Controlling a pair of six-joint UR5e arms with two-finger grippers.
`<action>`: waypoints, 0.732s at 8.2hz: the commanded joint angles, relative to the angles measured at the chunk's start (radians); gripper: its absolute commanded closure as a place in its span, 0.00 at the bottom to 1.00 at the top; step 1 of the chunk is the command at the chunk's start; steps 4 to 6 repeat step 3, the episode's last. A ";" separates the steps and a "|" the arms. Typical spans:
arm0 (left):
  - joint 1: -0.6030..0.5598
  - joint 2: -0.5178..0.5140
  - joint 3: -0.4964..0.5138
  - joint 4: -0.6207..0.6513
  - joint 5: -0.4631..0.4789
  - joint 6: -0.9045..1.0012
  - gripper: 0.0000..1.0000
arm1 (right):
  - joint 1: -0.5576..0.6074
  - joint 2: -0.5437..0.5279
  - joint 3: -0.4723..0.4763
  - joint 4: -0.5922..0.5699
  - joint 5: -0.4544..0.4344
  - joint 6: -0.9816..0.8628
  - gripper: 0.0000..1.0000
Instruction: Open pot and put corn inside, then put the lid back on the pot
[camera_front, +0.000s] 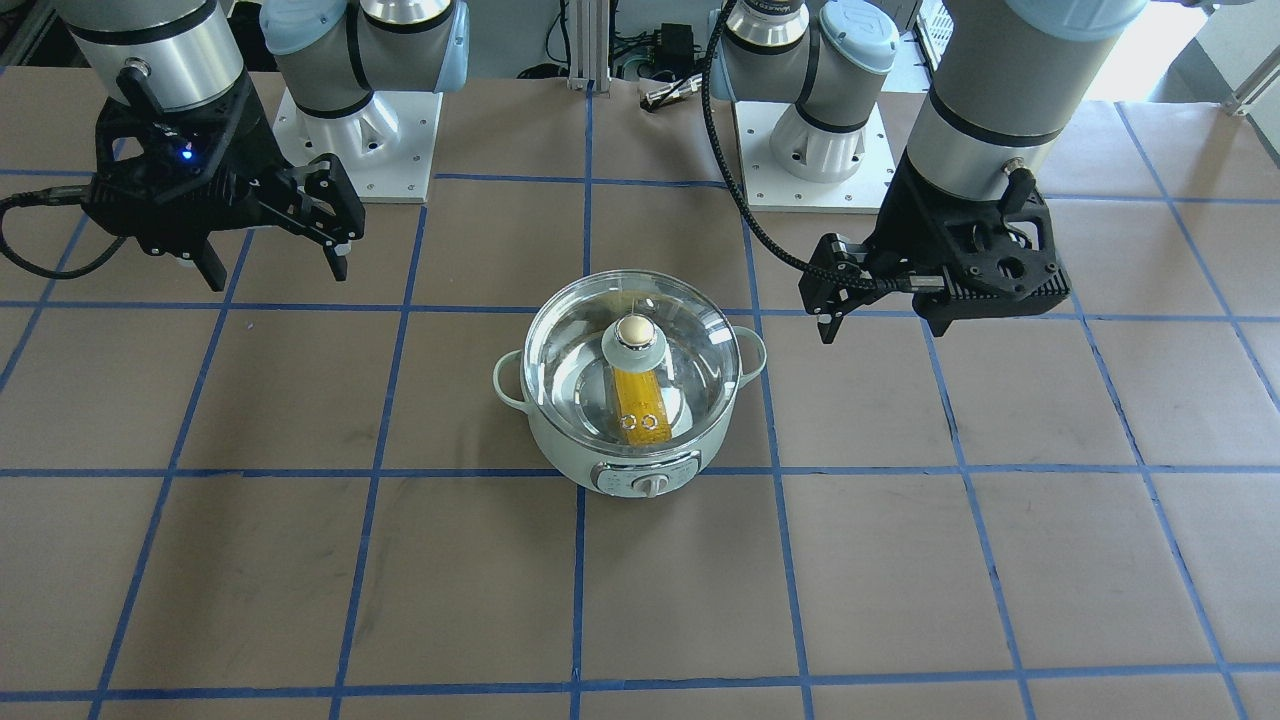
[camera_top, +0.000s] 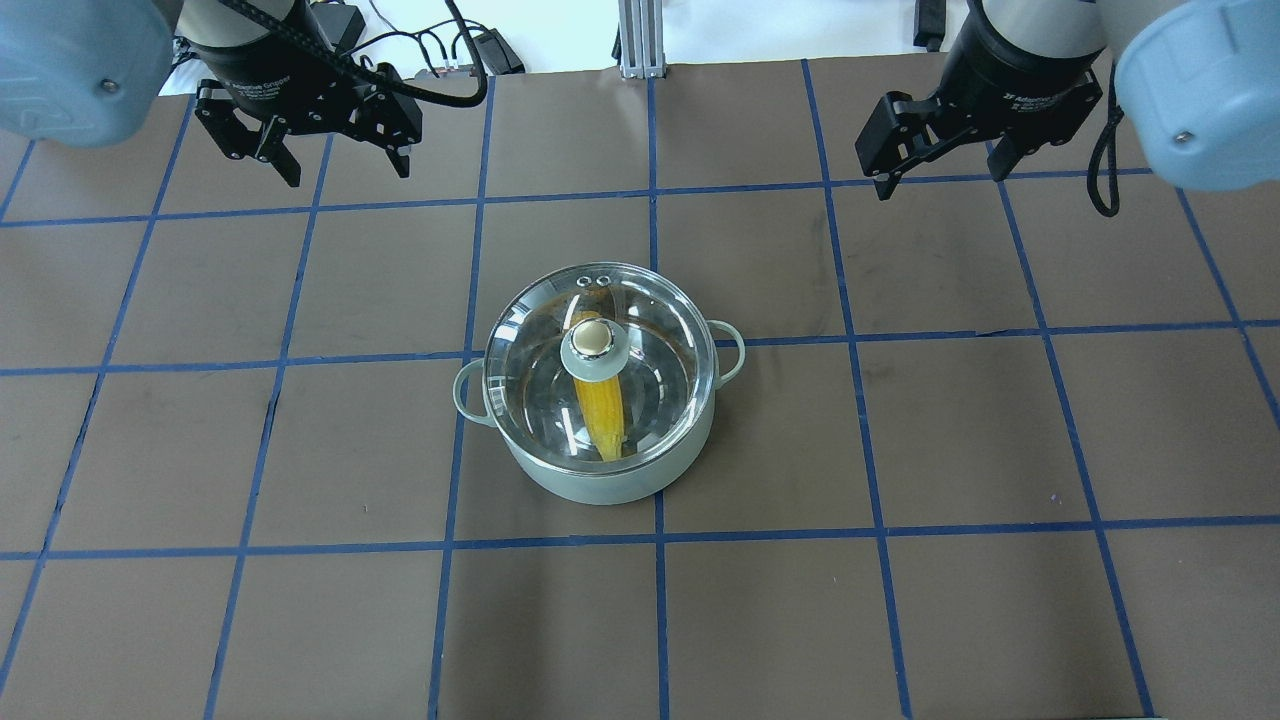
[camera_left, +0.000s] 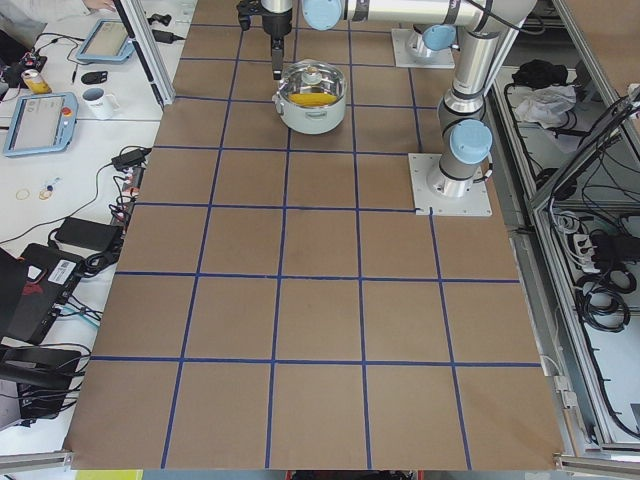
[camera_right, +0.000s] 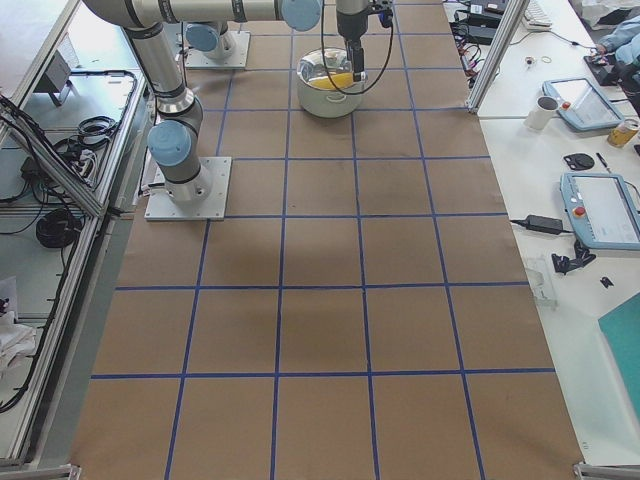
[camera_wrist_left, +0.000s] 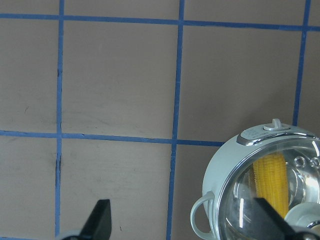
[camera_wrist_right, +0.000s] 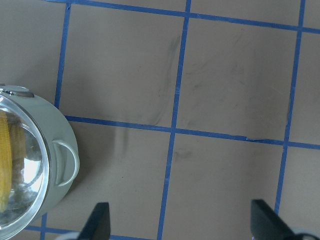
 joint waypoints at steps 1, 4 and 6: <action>0.000 0.001 -0.006 0.002 -0.001 0.002 0.00 | 0.000 0.000 0.000 -0.001 0.000 -0.001 0.00; 0.000 0.001 -0.006 0.002 -0.001 0.002 0.00 | 0.000 0.002 0.000 -0.002 0.006 -0.001 0.00; 0.000 0.001 -0.006 0.002 -0.001 0.002 0.00 | 0.000 0.002 0.000 -0.002 0.006 -0.001 0.00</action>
